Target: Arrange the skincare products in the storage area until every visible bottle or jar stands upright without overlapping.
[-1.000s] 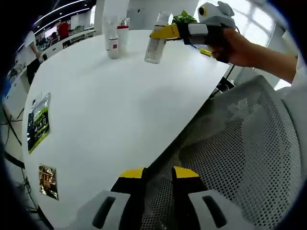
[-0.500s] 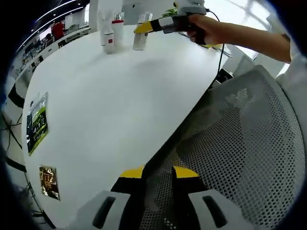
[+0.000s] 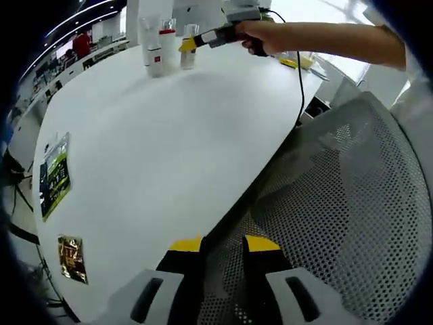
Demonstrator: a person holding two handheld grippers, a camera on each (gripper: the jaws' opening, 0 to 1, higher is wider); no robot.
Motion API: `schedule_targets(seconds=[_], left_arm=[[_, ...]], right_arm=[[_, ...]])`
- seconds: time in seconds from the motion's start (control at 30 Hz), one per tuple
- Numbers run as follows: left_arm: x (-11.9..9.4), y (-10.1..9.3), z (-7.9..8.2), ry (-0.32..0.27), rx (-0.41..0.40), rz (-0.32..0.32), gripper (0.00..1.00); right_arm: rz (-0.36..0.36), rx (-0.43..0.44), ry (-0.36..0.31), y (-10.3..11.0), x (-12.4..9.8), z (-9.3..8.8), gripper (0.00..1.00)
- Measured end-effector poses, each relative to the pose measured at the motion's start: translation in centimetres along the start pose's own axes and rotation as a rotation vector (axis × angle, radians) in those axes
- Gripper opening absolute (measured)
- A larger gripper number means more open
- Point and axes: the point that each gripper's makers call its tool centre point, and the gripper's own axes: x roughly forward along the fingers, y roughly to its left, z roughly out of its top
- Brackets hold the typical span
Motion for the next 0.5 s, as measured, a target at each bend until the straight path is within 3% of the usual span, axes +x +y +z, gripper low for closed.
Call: schedule_targets(seconds=[0.23,0.5], left_arm=[[-0.1,0.2,0.1,-0.008,0.001,0.011,0.22],[-0.3,0.4,0.3,-0.020,0.004,0.020,0.22]], right_arm=[[-0.044,-0.016,0.004,-1.0,2.2,0.3,0.21],[-0.107,-0.037,0.027,-2.0,3.4,-0.8,0.21]])
